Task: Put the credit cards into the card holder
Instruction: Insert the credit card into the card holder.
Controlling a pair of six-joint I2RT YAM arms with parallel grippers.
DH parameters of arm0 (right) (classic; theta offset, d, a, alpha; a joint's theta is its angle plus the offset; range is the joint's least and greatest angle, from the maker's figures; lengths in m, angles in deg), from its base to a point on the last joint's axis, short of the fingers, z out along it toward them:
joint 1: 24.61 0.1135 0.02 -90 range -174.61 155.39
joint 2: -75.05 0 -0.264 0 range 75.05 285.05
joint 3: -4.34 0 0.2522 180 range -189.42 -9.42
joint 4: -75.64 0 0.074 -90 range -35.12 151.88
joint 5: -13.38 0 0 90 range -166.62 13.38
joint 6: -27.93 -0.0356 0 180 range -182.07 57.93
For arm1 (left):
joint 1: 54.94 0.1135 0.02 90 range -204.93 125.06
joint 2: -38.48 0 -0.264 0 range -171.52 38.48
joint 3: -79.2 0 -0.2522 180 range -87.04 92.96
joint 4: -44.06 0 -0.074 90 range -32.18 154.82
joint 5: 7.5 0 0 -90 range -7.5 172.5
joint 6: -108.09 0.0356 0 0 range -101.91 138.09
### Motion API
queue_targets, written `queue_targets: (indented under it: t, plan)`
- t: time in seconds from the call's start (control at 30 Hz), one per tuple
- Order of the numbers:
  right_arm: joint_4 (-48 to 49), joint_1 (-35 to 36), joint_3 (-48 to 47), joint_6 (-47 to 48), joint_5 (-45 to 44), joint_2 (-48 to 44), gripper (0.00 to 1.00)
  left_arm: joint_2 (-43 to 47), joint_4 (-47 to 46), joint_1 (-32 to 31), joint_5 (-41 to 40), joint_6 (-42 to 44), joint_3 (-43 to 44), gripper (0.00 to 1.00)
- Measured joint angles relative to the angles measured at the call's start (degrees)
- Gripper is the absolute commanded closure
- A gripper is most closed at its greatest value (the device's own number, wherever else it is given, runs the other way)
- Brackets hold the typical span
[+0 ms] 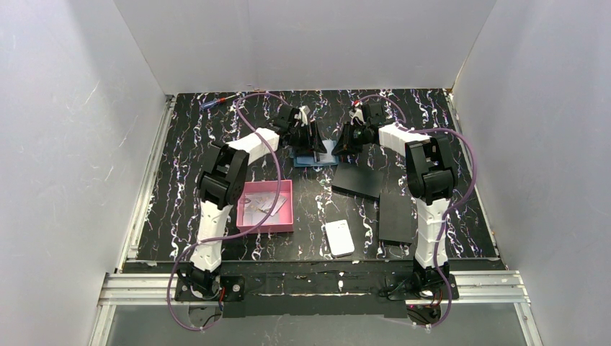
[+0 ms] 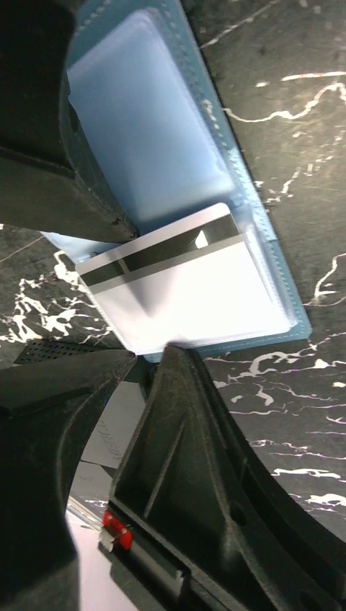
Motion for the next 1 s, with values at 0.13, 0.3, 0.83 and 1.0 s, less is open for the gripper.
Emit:
queue_targets:
  t: [0.13,0.3,0.83,1.0]
  plan:
    - [0.11,-0.02,-0.83,-0.07,1.57,0.98,0.87,-2.45,0.55,0.04,0.5,-0.44,3.06,0.46]
    - [0.5,-0.46,-1.14,-0.26,3.13,1.66,0.89,-4.52,2.27,-0.37,-0.39,1.09,7.32,0.45]
    - [0.26,-1.11,-1.62,-0.61,3.28,1.97,0.8,-5.53,6.73,-1.09,2.27,5.46,11.58,0.41]
    - [-0.15,-1.53,-2.54,-0.63,2.51,2.29,0.67,-5.53,7.23,0.0,6.71,3.74,12.09,0.38]
